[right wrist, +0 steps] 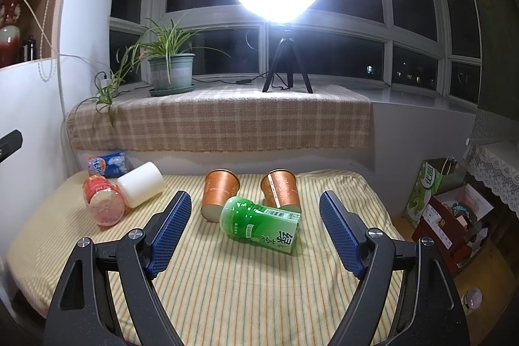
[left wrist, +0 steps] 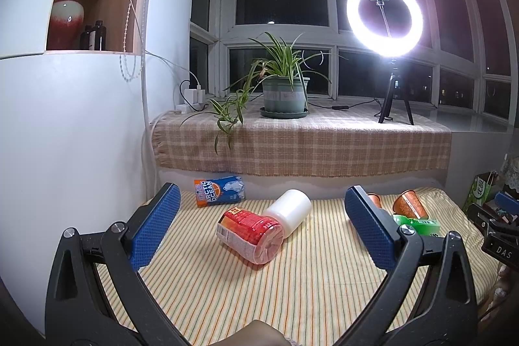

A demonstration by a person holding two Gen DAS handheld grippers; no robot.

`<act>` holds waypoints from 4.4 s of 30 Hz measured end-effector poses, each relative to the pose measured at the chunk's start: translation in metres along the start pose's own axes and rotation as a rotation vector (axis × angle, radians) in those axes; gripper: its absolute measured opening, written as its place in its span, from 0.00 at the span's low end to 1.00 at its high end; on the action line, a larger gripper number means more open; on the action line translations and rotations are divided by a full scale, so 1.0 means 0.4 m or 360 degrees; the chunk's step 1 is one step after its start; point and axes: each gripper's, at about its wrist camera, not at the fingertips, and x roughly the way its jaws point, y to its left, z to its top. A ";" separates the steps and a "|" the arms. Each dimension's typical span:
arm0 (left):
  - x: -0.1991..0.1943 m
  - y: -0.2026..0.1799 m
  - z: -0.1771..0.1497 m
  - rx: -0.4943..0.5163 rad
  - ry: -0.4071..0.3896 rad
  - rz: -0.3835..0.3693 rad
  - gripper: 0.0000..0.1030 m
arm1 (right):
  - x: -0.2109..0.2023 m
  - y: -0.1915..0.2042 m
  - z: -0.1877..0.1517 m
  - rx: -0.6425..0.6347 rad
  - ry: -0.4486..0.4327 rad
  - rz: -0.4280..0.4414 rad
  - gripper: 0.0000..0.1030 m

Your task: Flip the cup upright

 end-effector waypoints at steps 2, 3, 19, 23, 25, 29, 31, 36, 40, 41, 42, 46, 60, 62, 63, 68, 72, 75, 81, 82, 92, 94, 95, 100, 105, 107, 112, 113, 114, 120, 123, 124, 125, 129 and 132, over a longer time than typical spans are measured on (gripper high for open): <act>0.000 -0.001 -0.001 0.0000 -0.0001 0.0003 1.00 | 0.000 -0.001 0.000 0.0002 0.0002 0.0001 0.79; 0.000 -0.001 -0.001 0.0000 -0.0001 0.0001 1.00 | 0.000 0.000 -0.001 -0.0001 0.0002 0.0001 0.79; 0.000 0.000 -0.002 0.0003 -0.0002 0.0000 1.00 | 0.002 -0.002 0.000 0.0003 0.0000 0.0000 0.79; -0.001 -0.001 -0.002 0.0002 -0.0003 0.0001 1.00 | 0.002 -0.001 0.000 0.0004 -0.0001 0.0000 0.79; 0.000 0.000 -0.002 0.0003 -0.0002 0.0000 1.00 | 0.002 -0.001 0.000 0.0003 -0.0001 -0.0001 0.79; 0.000 0.000 -0.002 0.0003 0.0000 0.0000 1.00 | 0.003 -0.001 -0.001 0.0007 0.0000 0.0001 0.79; 0.000 0.000 -0.004 0.0002 -0.0002 -0.0001 1.00 | 0.002 -0.001 -0.002 0.0002 -0.0001 -0.0001 0.79; 0.002 0.002 -0.002 -0.0005 0.0009 -0.0001 1.00 | 0.002 -0.001 -0.004 -0.0001 0.0001 0.0000 0.79; 0.012 0.011 -0.003 -0.0014 0.0030 0.0001 1.00 | 0.005 -0.001 -0.007 -0.0001 0.0009 0.0000 0.79; 0.014 0.013 -0.003 -0.0015 0.0035 0.0003 1.00 | 0.007 0.000 -0.008 -0.0001 0.0012 0.0001 0.79; 0.018 0.014 -0.005 -0.0017 0.0040 0.0004 1.00 | 0.009 -0.001 -0.009 0.0001 0.0016 0.0002 0.79; 0.029 0.022 -0.010 -0.0019 0.0055 0.0009 1.00 | 0.018 0.000 -0.009 0.0001 0.0026 0.0006 0.79; 0.136 0.059 -0.023 0.0041 0.0234 -0.0061 1.00 | 0.079 -0.014 -0.013 -0.0012 0.0103 0.0025 0.79; 0.168 0.059 -0.017 0.0047 0.0289 -0.0119 1.00 | 0.084 -0.018 -0.014 -0.0007 0.0109 0.0023 0.79; 0.181 0.057 -0.015 0.0049 0.0316 -0.0149 1.00 | 0.087 -0.019 -0.016 -0.0007 0.0113 0.0018 0.79; 0.276 0.042 0.000 0.0059 0.0527 -0.0369 1.00 | 0.093 -0.028 -0.024 0.0004 0.0131 0.0005 0.79; 0.368 0.006 0.007 0.0130 0.0700 -0.0497 1.00 | 0.097 -0.042 -0.032 0.0030 0.0150 -0.0005 0.79; 0.440 -0.020 0.009 0.0175 0.0798 -0.0528 1.00 | 0.099 -0.049 -0.036 0.0043 0.0160 -0.0010 0.79; 0.641 -0.077 -0.013 0.0265 0.1118 -0.0611 1.00 | 0.092 -0.060 -0.046 0.0060 0.0168 -0.0035 0.79; 0.661 -0.084 -0.018 0.0286 0.1146 -0.0605 1.00 | 0.092 -0.063 -0.049 0.0070 0.0173 -0.0039 0.79; 0.830 -0.126 -0.081 0.0474 0.1374 -0.0525 1.00 | 0.100 -0.103 -0.067 0.0126 0.0207 -0.0109 0.79; 0.849 -0.125 -0.092 0.0490 0.1399 -0.0506 1.00 | 0.102 -0.108 -0.069 0.0135 0.0210 -0.0113 0.79; 0.857 -0.124 -0.098 0.0496 0.1413 -0.0498 1.00 | 0.105 -0.110 -0.071 0.0139 0.0214 -0.0112 0.79; 0.884 -0.130 -0.122 0.0525 0.1466 -0.0471 1.00 | 0.115 -0.113 -0.078 0.0147 0.0232 -0.0101 0.79; 0.906 -0.139 -0.151 0.0571 0.1545 -0.0468 0.89 | 0.117 -0.112 -0.083 0.0157 0.0237 -0.0091 0.79; 0.911 -0.143 -0.158 0.0595 0.1561 -0.0462 0.82 | 0.117 -0.113 -0.083 0.0162 0.0237 -0.0094 0.79; 0.918 -0.149 -0.165 0.0596 0.1562 -0.0438 0.77 | 0.112 -0.124 -0.084 0.0184 0.0230 -0.0106 0.79; 0.917 -0.149 -0.165 0.0600 0.1555 -0.0434 0.77 | 0.112 -0.126 -0.084 0.0185 0.0230 -0.0106 0.79; 0.913 -0.156 -0.164 0.0600 0.1550 -0.0429 0.77 | 0.111 -0.127 -0.085 0.0185 0.0229 -0.0108 0.79; 0.887 -0.195 -0.141 0.0588 0.1504 -0.0446 0.76 | 0.110 -0.130 -0.089 0.0191 0.0231 -0.0107 0.79; 0.854 -0.213 -0.116 0.0576 0.1472 -0.0476 0.76 | 0.107 -0.129 -0.093 0.0189 0.0232 -0.0102 0.79; 0.835 -0.210 -0.105 0.0562 0.1468 -0.0488 0.75 | 0.106 -0.130 -0.093 0.0188 0.0230 -0.0101 0.79; 0.808 -0.206 -0.091 0.0549 0.1465 -0.0512 0.75 | 0.106 -0.130 -0.094 0.0187 0.0228 -0.0100 0.79; 0.738 -0.223 -0.074 0.0582 0.1441 -0.0559 0.74 | 0.103 -0.131 -0.096 0.0192 0.0227 -0.0088 0.79; 0.691 -0.235 -0.065 0.0594 0.1425 -0.0594 0.74 | 0.100 -0.131 -0.100 0.0198 0.0227 -0.0073 0.79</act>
